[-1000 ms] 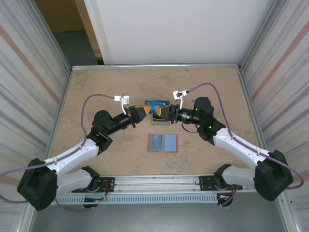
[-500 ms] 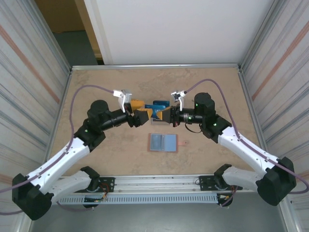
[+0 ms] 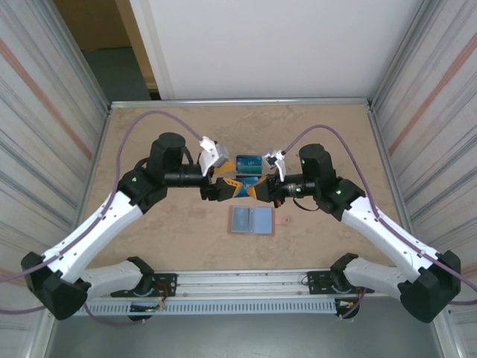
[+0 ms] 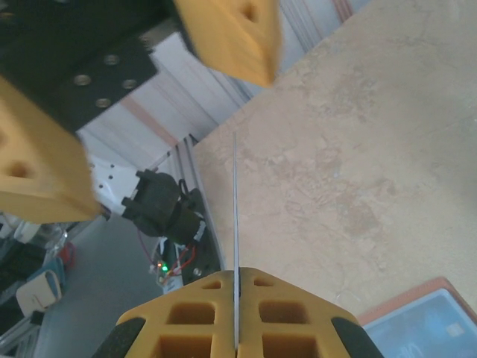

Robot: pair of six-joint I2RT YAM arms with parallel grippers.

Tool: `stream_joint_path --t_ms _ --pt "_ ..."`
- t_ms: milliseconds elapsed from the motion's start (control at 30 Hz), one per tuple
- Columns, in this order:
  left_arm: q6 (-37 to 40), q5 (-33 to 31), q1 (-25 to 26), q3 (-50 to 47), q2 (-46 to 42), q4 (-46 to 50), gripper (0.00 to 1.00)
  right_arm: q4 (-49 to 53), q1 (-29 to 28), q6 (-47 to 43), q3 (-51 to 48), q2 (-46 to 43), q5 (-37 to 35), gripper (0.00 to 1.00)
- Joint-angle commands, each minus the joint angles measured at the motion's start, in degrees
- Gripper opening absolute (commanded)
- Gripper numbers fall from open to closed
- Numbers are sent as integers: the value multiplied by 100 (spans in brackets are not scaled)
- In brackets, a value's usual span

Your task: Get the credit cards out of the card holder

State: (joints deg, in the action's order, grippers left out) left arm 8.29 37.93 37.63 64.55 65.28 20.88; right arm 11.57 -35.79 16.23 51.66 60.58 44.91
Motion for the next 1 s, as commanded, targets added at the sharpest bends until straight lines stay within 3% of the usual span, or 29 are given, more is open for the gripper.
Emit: stream_joint_path --t_ms 0,167,233,300,333,467,533,700,733,967 --pt "775 390 25 335 288 784 64 240 -42 -283 204 -165 176 0" --pt "950 741 26 468 565 895 50 285 -42 -287 189 -196 137 0" --pt "989 815 25 453 617 877 35 283 -37 -287 171 -213 121 0" --pt "1058 864 25 409 644 815 6 284 -40 -281 162 -230 22 4" --pt "1077 846 30 409 654 796 0 292 -30 -291 160 -241 -26 8" --pt "1111 218 4 374 664 677 0 349 -22 -329 127 -345 -482 35" --pt "1293 -61 -35 368 680 622 0 379 -24 -325 65 -553 -933 55" --pt "2179 -838 -88 432 985 482 0 491 45 -205 -69 -920 -2064 83" --pt "2404 -913 -115 464 1088 447 0 545 65 -176 -56 -972 -2203 100" --pt "3455 -1105 -358 852 2013 161 0 898 133 285 170 -1113 -3429 99"
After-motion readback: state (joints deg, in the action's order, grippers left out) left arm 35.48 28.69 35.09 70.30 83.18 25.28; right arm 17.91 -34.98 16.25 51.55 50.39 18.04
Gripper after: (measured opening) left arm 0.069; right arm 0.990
